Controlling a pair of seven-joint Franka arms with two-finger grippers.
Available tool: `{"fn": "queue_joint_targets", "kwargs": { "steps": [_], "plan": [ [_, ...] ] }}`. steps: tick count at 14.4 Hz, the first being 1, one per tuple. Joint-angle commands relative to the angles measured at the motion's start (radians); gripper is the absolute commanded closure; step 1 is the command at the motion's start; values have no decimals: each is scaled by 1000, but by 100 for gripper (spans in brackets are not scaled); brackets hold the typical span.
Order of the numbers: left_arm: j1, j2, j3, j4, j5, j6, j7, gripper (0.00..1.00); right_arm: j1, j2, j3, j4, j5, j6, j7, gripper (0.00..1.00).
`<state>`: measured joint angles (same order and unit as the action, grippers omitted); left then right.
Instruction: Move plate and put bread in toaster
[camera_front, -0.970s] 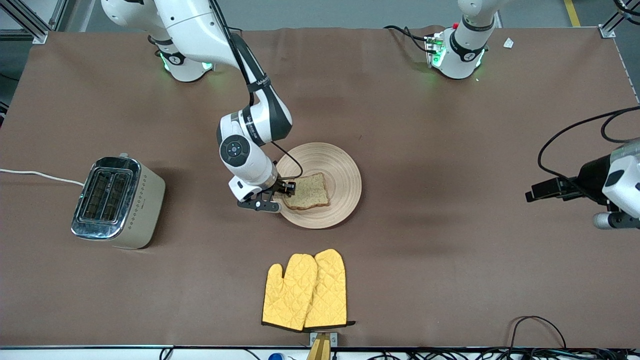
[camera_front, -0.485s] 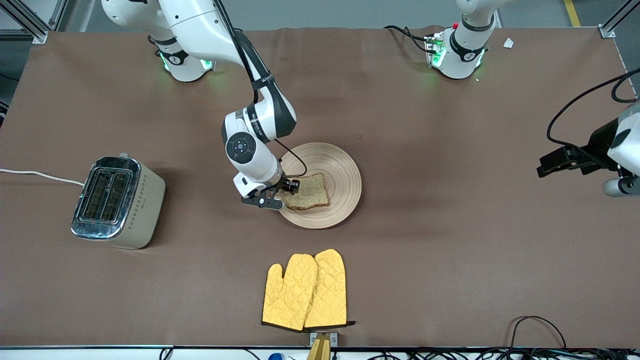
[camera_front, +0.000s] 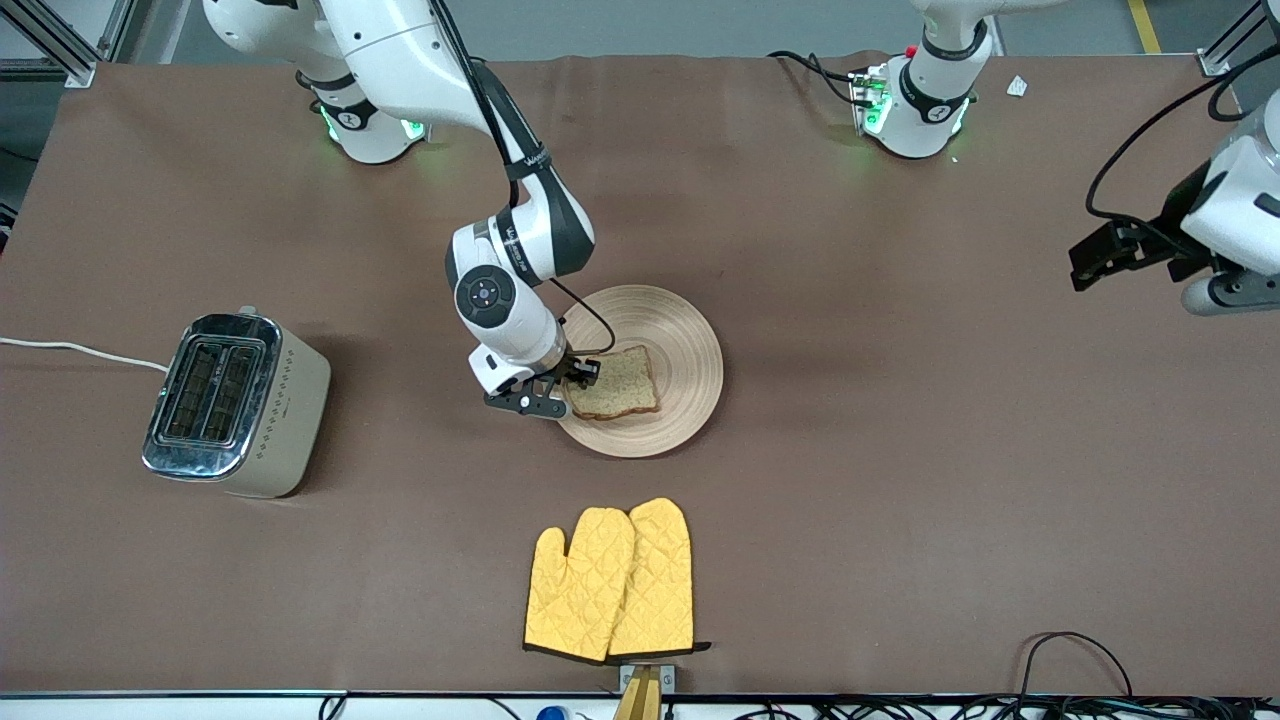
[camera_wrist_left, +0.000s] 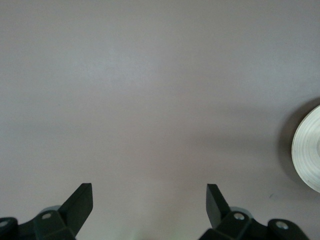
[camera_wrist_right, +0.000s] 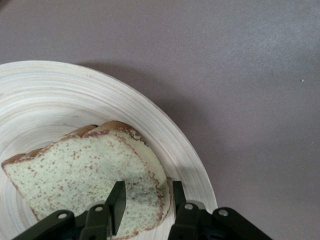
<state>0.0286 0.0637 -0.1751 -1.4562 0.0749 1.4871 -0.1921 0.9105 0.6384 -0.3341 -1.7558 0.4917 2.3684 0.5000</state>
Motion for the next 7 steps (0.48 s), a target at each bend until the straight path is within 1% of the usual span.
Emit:
{"fn": "queue_joint_targets", "kwargs": {
  "steps": [1,3,5,7],
  "plan": [
    [-44,-94,84,-124,-69,50,19,0,16,15,-9,13,18,5,11,63],
    [-49,-96,88,-121,-69,42,19,0,18,15,-9,13,18,5,11,73],
    [-47,-93,75,-113,-63,29,16,0,18,17,-9,12,18,5,12,83],
    [-49,-88,71,-113,-64,28,11,0,18,17,-9,13,18,5,20,90]
  ]
}}
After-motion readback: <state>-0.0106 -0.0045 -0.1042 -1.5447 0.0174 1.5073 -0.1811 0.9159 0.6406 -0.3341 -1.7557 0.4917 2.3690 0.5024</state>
